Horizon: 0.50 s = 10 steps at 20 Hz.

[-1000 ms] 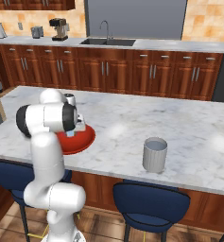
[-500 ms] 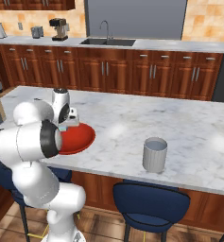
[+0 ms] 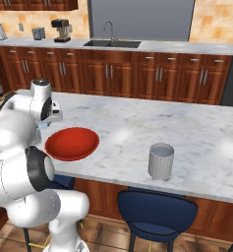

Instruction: There are four ice cubes in the ice bowl. Place two ice cubes in each glass of water.

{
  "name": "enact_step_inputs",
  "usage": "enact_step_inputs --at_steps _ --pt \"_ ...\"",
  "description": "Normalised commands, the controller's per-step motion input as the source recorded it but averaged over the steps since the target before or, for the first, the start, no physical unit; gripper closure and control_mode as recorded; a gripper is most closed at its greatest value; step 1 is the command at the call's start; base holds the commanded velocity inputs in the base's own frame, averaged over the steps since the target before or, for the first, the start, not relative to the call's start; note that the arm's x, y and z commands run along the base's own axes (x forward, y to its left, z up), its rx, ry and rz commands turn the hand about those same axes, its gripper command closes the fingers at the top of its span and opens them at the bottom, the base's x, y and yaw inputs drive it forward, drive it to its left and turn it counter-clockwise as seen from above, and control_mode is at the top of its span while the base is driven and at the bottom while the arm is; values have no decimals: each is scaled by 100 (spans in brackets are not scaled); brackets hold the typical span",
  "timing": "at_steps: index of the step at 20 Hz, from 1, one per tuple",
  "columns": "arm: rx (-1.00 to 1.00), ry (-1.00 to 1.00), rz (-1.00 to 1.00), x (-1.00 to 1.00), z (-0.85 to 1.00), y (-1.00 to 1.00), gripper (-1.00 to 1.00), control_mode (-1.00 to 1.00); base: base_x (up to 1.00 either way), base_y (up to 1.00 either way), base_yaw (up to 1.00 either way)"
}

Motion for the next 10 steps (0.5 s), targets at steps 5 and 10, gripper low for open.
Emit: enact_step_inputs --at_steps 5,10 --pt "-15 15 4 17 38 100 100 -100 0 0 0" --pt "-17 5 0 15 -10 29 100 -100 0 0 0"
